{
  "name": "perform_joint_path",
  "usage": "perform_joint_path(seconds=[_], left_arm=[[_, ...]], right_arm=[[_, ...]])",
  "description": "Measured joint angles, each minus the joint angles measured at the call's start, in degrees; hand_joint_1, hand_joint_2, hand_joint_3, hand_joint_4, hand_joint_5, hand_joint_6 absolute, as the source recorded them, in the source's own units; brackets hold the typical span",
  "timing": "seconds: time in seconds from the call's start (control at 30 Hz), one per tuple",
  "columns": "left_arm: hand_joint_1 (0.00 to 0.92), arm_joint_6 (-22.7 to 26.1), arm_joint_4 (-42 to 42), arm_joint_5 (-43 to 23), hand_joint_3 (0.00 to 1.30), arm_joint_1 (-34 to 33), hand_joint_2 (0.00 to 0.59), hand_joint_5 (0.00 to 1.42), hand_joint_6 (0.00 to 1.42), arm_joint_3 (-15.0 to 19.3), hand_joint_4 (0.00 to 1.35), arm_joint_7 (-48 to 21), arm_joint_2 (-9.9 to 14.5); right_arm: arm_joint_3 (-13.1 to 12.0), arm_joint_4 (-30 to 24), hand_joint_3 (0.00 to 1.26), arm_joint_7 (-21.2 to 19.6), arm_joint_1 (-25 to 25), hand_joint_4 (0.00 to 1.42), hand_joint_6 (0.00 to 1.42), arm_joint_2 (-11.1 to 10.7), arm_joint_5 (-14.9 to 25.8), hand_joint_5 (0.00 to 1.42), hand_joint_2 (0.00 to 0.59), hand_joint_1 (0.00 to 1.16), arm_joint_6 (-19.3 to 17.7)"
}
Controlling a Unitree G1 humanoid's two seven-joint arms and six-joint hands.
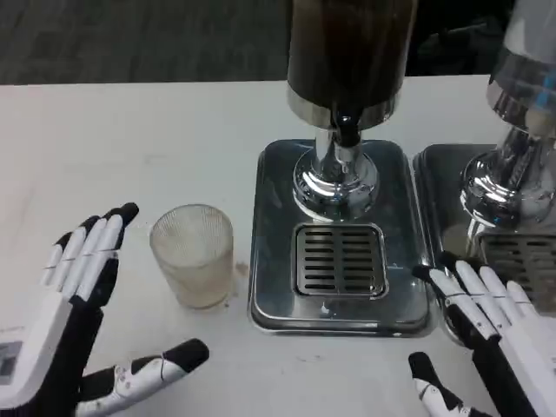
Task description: Grasp the cup under the faucet to collect the drink, then remove the cup.
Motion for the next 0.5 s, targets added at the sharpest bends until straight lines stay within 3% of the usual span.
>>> perform_joint_path(seconds=[0.2, 0.5], left_arm=[[0.006, 0.21, 7.63, -0.17, 0.0, -8.31, 0.008, 0.01, 0.01, 0.0, 0.0, 3.95, -0.79], [0.091, -1.11, 21.98, -0.36, 0.0, -18.24, 0.0, 0.08, 0.09, -1.02, 0.0, 8.16, -0.33]], right_arm=[[1.72, 0.02, 0.12, -0.29, -1.27, 0.05, 0.0, 1.03, -0.6, 0.01, 0.506, 0.48, 0.08], [3.59, 0.53, 0.13, -2.15, -3.13, 0.06, 0.0, 2.6, -1.62, 0.01, 0.506, 0.48, 0.59]])
